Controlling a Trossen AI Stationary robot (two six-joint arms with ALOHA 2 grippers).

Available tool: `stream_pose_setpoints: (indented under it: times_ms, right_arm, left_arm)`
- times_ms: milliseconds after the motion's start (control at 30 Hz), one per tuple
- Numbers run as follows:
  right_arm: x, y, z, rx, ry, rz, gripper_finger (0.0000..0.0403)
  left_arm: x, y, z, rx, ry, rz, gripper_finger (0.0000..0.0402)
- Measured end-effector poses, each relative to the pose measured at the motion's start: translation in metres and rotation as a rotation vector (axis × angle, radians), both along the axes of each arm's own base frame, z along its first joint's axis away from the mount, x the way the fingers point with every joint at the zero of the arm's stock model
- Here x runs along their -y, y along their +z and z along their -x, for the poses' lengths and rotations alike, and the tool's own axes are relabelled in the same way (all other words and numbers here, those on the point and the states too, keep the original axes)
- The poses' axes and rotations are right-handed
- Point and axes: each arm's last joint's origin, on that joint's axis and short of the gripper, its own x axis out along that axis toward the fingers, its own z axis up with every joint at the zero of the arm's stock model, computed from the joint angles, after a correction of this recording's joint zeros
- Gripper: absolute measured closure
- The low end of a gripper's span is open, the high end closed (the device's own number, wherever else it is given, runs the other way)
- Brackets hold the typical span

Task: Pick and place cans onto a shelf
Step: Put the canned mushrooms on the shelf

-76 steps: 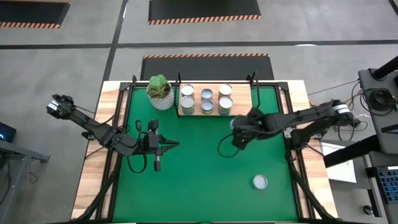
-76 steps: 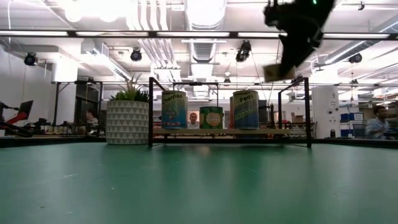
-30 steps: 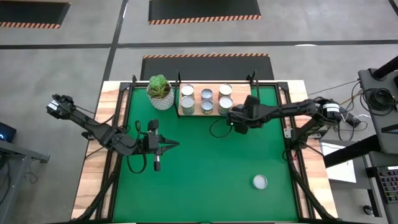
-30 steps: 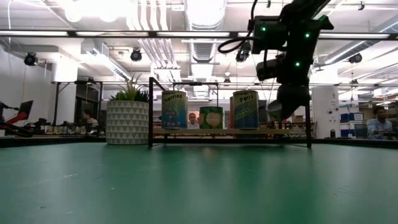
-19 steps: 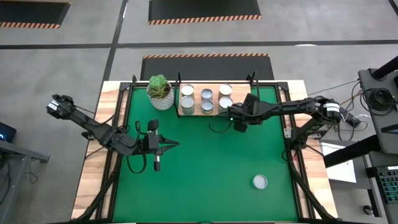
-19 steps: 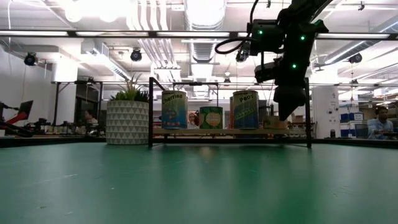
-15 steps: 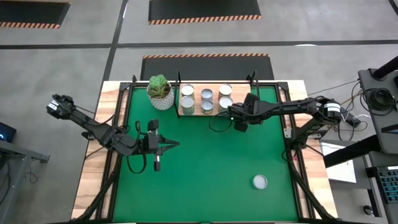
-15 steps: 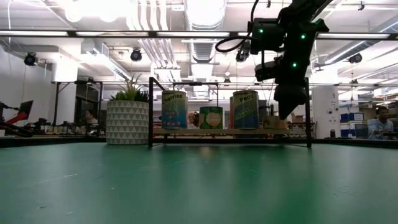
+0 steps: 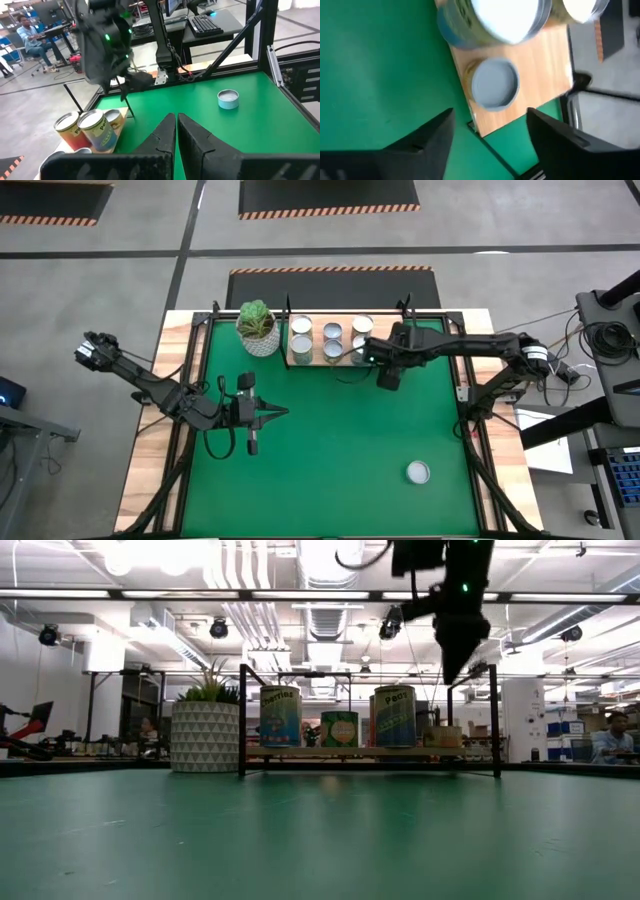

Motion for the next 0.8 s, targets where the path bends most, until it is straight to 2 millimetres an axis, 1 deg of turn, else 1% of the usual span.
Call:
stream_pose_setpoints:
  times_ms: [67,167,300,333,433,500,567,667,800]
  right_arm:
    - [0.000,0.012,-0.003,0.014,0.049,-0.005,0.0200]
    - [0.006,0.024,-0.004,0.014,0.117,0.015,0.0265]
    - [0.020,0.034,-0.002,-0.011,0.189,0.039,0.0365]
    - [0.025,0.034,-0.001,-0.015,0.203,0.027,0.0379]
    - [0.041,0.030,0.003,0.031,0.206,-0.065,0.0388]
    - [0.052,0.024,0.005,0.085,0.203,-0.133,0.0392]
    - [0.062,0.017,0.008,0.099,0.198,-0.161,0.0394]
    - [0.071,0.004,0.013,0.085,0.194,-0.162,0.0394]
    - [0.077,-0.008,0.018,0.075,0.192,-0.182,0.0394]
  left_arm:
    - [0.000,0.000,0.000,-0.001,-0.001,-0.006,0.0402]
    - [0.000,0.000,0.000,-0.003,-0.004,-0.023,0.0402]
    - [0.000,0.000,0.000,-0.005,-0.006,-0.031,0.0402]
    - [0.000,0.000,0.000,-0.004,-0.006,-0.030,0.0402]
    - [0.000,0.000,0.000,-0.004,-0.006,-0.030,0.0402]
    - [0.000,0.000,0.000,-0.005,-0.006,-0.031,0.0402]
    - [0.000,0.000,0.000,-0.005,-0.006,-0.031,0.0402]
    - [0.000,0.000,0.000,-0.005,-0.006,-0.031,0.0402]
    - [0.000,0.000,0.000,-0.005,-0.006,-0.031,0.0402]
